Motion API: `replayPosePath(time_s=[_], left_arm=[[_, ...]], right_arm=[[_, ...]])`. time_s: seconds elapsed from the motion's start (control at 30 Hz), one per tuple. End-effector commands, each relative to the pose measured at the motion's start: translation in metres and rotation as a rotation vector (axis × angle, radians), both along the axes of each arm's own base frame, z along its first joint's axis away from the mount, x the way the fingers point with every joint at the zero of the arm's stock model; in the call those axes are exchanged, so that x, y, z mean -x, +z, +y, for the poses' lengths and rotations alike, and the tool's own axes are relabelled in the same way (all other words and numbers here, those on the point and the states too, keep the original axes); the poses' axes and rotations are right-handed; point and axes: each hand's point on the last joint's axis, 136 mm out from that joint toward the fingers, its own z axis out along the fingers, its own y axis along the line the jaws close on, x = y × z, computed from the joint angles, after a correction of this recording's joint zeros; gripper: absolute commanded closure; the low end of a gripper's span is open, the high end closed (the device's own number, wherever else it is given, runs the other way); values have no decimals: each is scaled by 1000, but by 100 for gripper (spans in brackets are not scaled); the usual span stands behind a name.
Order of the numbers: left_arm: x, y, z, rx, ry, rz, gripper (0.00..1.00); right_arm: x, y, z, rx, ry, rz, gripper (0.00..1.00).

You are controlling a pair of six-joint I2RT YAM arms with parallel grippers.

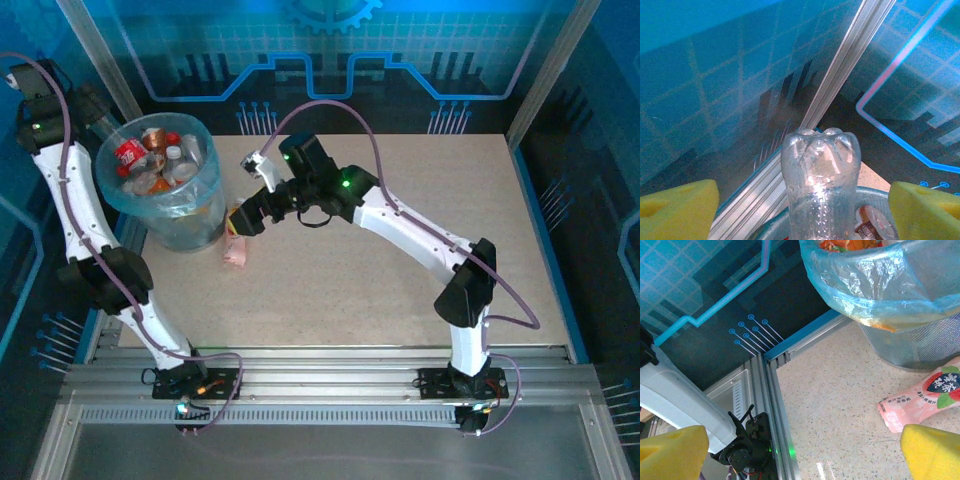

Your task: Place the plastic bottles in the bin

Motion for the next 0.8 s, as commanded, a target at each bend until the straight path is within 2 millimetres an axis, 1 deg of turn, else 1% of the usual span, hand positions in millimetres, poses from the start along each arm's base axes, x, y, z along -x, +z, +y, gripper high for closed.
replayPosePath(time_s=[0.0, 0.2, 0.33, 0.4, 0.5, 0.63, 0.67, 0.77], left_arm=[[-10, -33, 3, 83, 2, 38, 11], [-26, -52, 1, 129, -37, 41, 13], [-41, -56, -2, 146, -91, 12, 19], [-47, -55, -4, 139, -122, -11, 24], [-51, -52, -4, 120, -140, -28, 32], [-53, -43, -5, 86, -166, -51, 47], [-53, -38, -8, 72, -182, -69, 50], [-51, -18, -17, 13, -224, -144, 51]], right_arm=[[9, -5, 6, 12, 45, 17, 1], [5, -12, 6, 20, 49, 26, 1], [1, -17, 5, 23, 50, 38, 0], [-1, -19, 4, 25, 49, 45, 1], [-3, -20, 3, 27, 47, 51, 1], [-7, -24, 2, 33, 40, 56, 1], [-7, -24, 2, 33, 39, 61, 1], [-8, -24, 3, 29, 37, 67, 1]])
